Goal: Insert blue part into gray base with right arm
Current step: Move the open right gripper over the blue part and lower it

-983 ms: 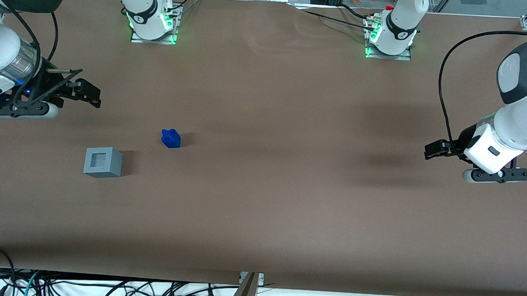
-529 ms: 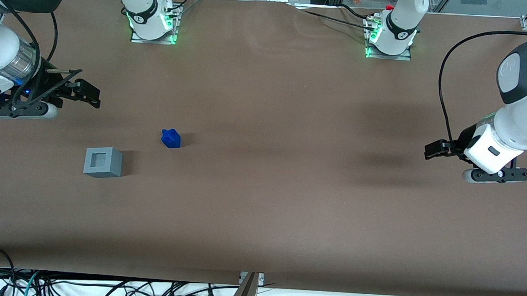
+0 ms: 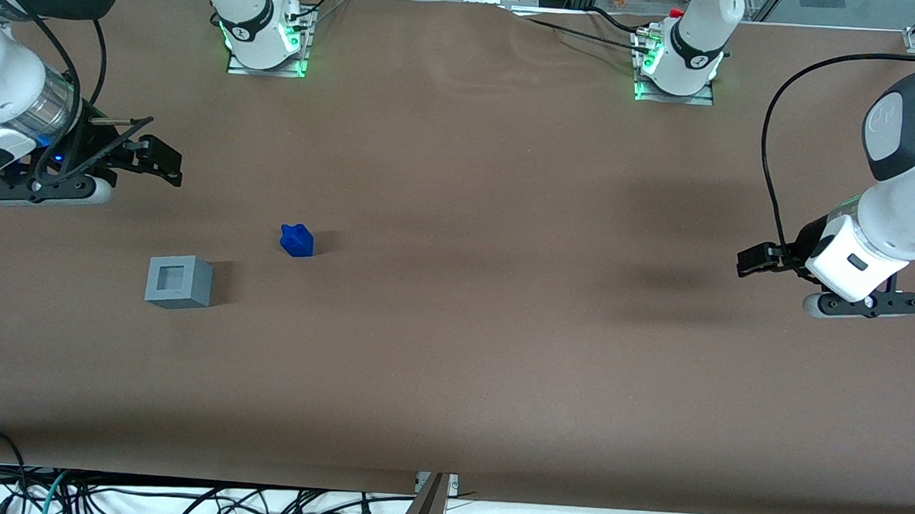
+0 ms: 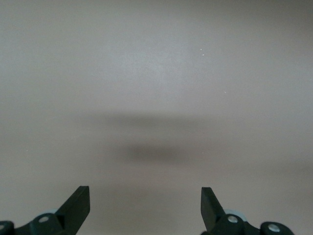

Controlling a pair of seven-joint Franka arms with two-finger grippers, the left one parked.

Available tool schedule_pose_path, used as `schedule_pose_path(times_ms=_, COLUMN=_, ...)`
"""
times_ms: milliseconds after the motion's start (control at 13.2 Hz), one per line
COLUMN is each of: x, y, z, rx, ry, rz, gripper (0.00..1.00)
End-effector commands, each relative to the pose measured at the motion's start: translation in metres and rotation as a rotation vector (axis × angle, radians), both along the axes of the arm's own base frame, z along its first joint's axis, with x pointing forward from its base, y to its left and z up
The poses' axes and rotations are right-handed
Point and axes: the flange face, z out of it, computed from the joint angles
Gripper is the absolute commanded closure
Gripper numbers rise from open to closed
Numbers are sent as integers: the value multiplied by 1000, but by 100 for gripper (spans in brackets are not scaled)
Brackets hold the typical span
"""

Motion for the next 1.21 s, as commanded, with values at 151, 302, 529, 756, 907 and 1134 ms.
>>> schedule_pose_path(times_ms=151, x=1, y=0, z=3, rx=-2, ry=-7, rz=-3, gripper=1)
schedule_pose_path(times_ms=302, x=4, y=2, z=-5, rx=-1, ry=5, rz=-16, gripper=1)
schedule_pose_path(times_ms=529, x=1, y=24, z=-22, rx=-3, ry=20, rz=-46, gripper=1)
schedule_pose_path(times_ms=756, x=1, y=46, z=-70, rx=4, ry=-11, rz=-54, gripper=1)
schedule_pose_path(times_ms=907, x=11, y=66, z=-113, rx=13, ry=-25, rz=-96, gripper=1)
schedule_pose_path(times_ms=1134, x=19, y=99, z=-155, rx=15, ry=-31, rz=-152, gripper=1)
